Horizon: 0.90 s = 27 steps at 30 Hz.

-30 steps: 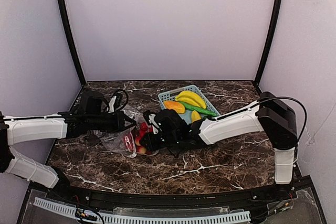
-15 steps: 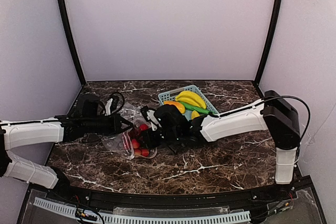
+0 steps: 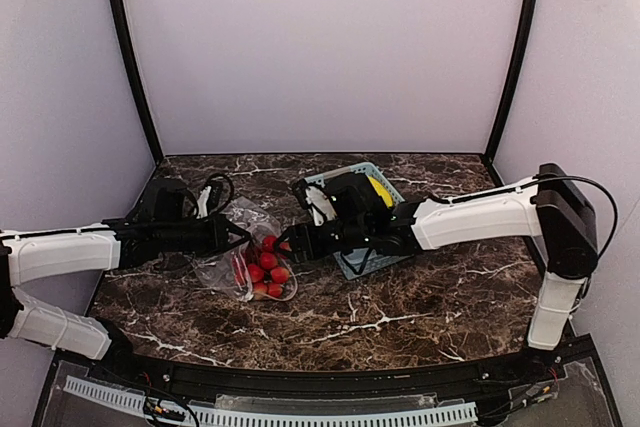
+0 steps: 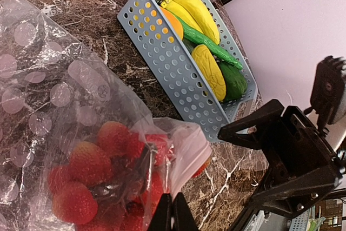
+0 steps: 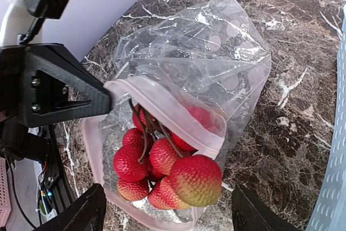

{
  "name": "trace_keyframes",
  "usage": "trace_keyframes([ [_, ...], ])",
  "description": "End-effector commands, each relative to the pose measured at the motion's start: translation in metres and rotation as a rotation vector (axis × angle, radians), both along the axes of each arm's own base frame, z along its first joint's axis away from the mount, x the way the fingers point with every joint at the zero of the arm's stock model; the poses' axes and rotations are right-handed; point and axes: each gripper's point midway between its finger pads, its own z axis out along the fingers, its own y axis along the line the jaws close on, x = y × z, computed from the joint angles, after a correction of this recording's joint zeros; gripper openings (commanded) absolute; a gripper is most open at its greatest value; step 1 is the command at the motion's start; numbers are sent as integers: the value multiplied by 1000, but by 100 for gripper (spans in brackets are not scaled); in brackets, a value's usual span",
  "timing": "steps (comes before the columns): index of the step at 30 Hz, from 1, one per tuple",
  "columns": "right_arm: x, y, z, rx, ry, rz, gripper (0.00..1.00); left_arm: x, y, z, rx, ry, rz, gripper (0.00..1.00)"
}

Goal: Place the food in the zip-top bag and seal the zipper
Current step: Adjust the fake fruit in the zipper food storage bag.

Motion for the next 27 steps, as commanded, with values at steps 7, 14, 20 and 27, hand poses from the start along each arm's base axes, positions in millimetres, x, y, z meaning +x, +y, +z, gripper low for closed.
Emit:
trace_keyframes([
  [7, 4, 19, -14, -2, 76, 84, 79, -5, 4, -2, 10, 10, -7, 1],
  [14, -18, 35, -14, 8, 89, 158, 67, -1, 0, 0, 2, 7, -13, 1],
  [20, -33, 52, -31, -4, 126, 199, 59, 0, -1, 2, 1, 4, -16, 1],
  [27, -41, 68, -38, 4, 141, 216, 56, -1, 0, 3, 2, 2, -13, 1],
])
